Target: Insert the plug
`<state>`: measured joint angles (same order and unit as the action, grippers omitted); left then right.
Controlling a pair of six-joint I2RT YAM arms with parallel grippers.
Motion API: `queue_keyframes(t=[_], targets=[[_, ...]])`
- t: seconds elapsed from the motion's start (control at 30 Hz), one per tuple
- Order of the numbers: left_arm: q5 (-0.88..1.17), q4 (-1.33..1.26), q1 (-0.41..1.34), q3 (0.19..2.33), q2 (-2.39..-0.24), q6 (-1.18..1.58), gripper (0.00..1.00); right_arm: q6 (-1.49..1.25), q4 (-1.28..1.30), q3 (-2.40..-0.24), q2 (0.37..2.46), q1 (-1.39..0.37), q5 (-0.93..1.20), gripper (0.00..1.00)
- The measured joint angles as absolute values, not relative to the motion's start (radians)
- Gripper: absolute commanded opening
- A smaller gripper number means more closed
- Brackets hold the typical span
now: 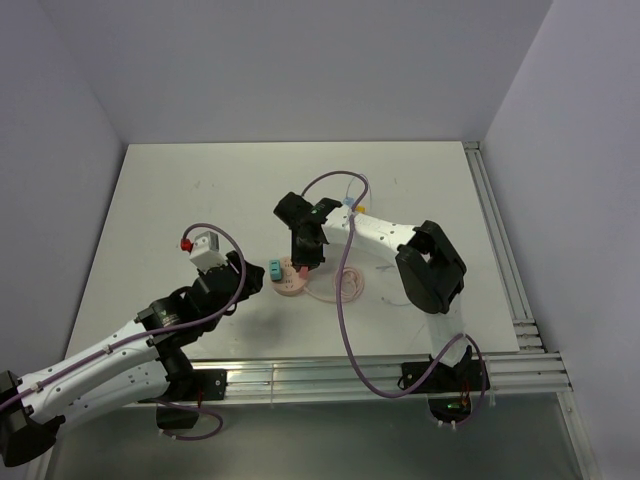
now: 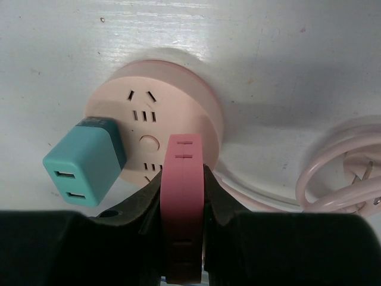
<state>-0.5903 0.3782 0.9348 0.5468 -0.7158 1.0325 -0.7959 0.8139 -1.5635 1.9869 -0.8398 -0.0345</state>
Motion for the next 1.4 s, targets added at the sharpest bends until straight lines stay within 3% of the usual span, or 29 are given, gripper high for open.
queue_keyframes(t=[1.4], targets=[[-0.563, 0.348, 0.892, 0.462, -0.781, 1.089, 0.57, -0.787, 0.805, -1.576, 2.019, -0.840, -0.076, 0.00]])
